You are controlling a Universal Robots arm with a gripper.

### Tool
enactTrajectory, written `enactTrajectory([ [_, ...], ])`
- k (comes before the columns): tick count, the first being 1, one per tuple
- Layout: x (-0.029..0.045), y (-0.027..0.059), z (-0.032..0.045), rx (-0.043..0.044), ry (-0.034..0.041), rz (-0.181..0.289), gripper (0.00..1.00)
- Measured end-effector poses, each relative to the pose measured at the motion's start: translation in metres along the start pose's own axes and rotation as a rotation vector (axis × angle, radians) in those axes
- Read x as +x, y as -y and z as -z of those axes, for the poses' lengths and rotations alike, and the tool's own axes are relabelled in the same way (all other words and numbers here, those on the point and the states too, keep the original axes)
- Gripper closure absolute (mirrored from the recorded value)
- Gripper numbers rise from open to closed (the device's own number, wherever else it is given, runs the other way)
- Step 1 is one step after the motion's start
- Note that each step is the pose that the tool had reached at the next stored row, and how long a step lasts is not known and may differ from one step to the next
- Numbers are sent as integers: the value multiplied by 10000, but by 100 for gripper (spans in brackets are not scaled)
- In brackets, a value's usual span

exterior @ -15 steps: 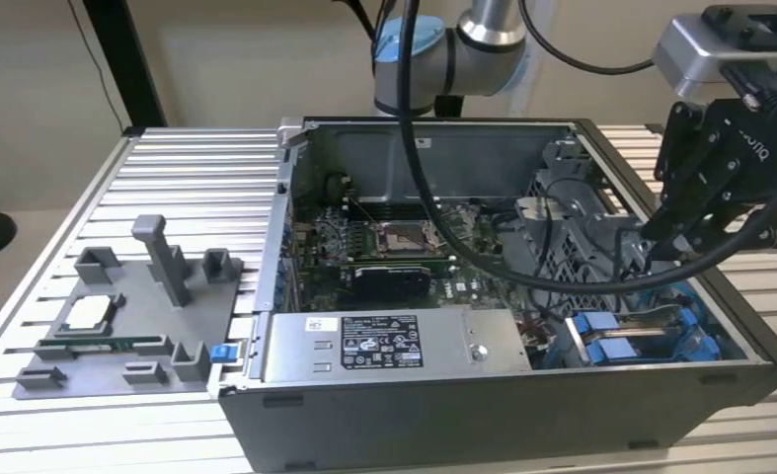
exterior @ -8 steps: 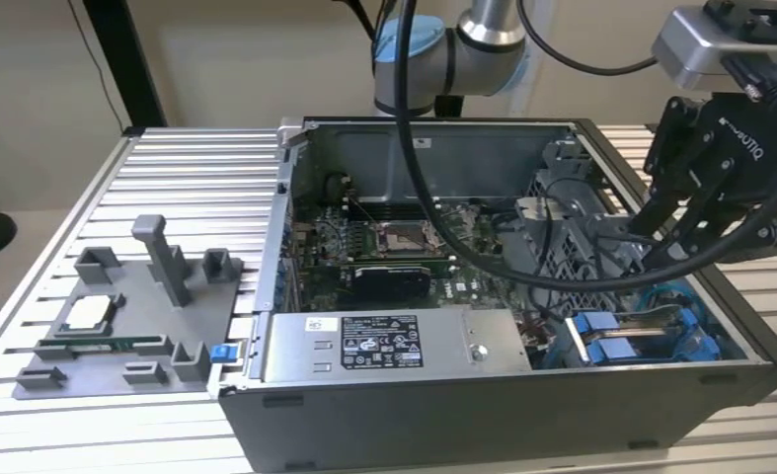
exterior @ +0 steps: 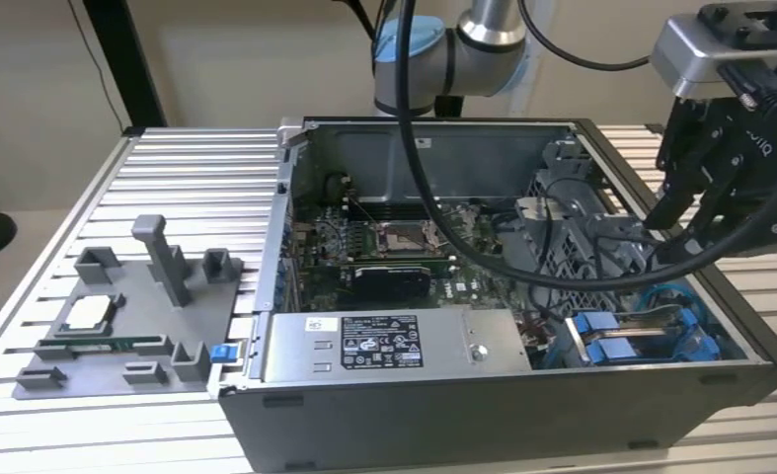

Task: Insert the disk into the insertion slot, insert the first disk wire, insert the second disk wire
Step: 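Insert the first disk wire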

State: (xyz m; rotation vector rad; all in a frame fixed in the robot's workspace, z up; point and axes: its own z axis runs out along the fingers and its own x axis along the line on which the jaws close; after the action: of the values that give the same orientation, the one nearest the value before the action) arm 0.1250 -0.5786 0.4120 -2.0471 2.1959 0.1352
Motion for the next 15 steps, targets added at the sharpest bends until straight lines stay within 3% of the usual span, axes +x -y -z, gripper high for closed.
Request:
enactTrajectory([
  [4,0,0,-1,684,56,242,0],
  [5,1,-7,-6,763,62,288,0],
  [12,22,-117,-81,916,77,394,0],
  [15,26,-126,-101,1018,91,538,0],
])
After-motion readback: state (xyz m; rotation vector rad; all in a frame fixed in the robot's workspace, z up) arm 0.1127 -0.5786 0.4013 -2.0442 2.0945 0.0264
